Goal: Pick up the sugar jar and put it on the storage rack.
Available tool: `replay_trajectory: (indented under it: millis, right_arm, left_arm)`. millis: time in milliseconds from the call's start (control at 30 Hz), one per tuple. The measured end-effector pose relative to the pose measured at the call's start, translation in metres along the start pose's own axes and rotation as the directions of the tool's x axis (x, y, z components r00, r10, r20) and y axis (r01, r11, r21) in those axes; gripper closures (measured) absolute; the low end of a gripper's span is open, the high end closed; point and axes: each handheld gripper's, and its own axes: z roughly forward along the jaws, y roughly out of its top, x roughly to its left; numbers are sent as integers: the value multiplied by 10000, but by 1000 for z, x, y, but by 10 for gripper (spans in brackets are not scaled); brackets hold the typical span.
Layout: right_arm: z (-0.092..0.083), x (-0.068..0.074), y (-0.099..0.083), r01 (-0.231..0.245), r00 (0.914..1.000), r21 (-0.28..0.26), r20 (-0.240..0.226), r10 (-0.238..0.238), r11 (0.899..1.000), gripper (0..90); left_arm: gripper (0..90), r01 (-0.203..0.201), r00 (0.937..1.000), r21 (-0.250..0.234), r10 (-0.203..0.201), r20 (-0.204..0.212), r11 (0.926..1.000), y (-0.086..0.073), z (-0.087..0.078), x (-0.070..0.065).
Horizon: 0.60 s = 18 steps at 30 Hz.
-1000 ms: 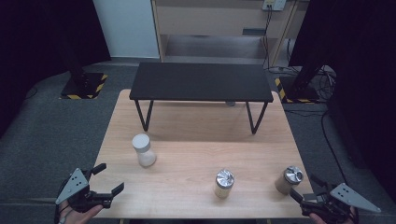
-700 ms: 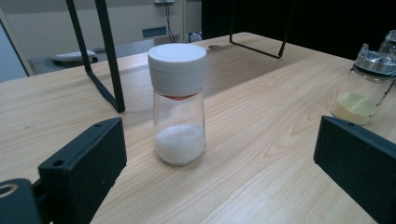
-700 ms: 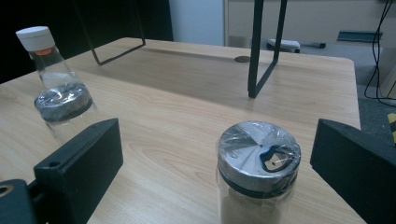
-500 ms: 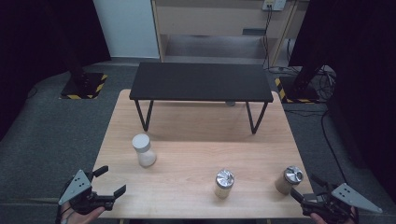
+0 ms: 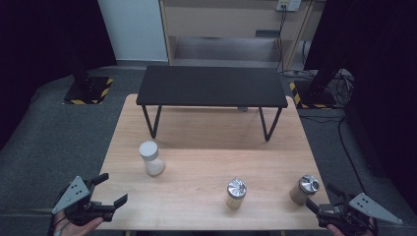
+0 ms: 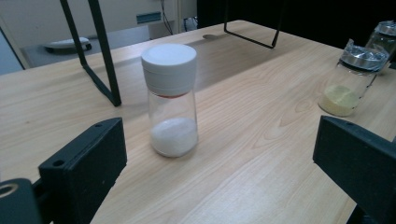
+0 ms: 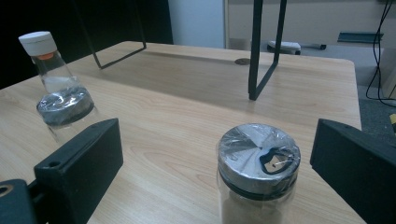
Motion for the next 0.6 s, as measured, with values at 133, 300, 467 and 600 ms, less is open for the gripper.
replay_trajectory:
  millis: [133,300,467,600]
  right_arm:
    - [0,1,0,63,10000,-21,2,-63,10000,31]
    - [-1,0,0,7,10000,-29,18,-7,10000,31]
    - [-1,0,-1,18,10000,-97,-10,-18,10000,30]
    - [-2,0,-1,6,10000,-114,-26,-7,9999,30]
  left_arm:
    - [16,-47,10000,88,47,-13,9999,8,-1,3]
    - [15,-177,9998,134,176,65,9998,20,1,7]
    - [15,-316,9995,263,313,93,9992,33,3,11]
    - [15,-358,9993,262,355,127,9990,43,4,16]
